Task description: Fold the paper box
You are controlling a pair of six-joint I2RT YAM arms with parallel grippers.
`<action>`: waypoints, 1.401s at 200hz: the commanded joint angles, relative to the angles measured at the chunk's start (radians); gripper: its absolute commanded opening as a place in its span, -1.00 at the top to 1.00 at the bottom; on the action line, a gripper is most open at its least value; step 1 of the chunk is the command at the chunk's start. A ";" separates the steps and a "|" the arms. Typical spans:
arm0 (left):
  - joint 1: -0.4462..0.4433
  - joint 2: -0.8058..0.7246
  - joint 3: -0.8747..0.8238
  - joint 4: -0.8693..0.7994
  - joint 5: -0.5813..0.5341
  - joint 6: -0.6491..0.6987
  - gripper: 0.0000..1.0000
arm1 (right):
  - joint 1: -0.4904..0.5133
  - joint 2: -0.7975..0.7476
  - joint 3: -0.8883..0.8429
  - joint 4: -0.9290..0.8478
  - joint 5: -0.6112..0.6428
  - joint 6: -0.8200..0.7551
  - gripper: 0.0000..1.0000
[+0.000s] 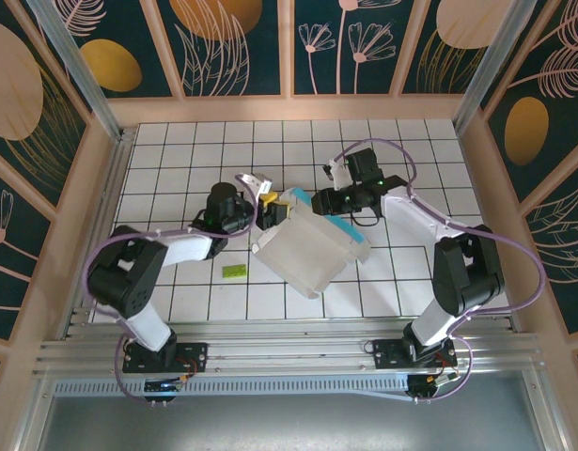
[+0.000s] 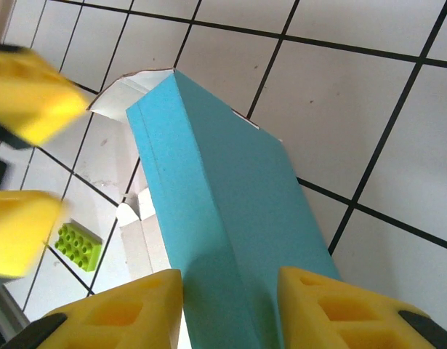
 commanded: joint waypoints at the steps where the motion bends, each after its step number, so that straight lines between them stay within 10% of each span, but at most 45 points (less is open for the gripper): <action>1: 0.009 -0.134 0.005 -0.108 0.004 0.069 -0.18 | 0.008 -0.030 -0.026 -0.010 0.059 -0.030 0.22; 40: 0.124 -0.161 0.083 -0.398 0.025 0.374 -0.16 | 0.020 -0.031 -0.027 -0.006 0.067 -0.039 0.22; 117: 0.201 0.283 0.561 -0.897 0.373 0.965 -0.15 | 0.028 -0.034 -0.010 -0.006 0.067 -0.046 0.22; 280: 0.109 0.436 0.683 -0.880 0.419 0.983 0.10 | 0.036 -0.015 -0.003 0.000 0.067 -0.039 0.23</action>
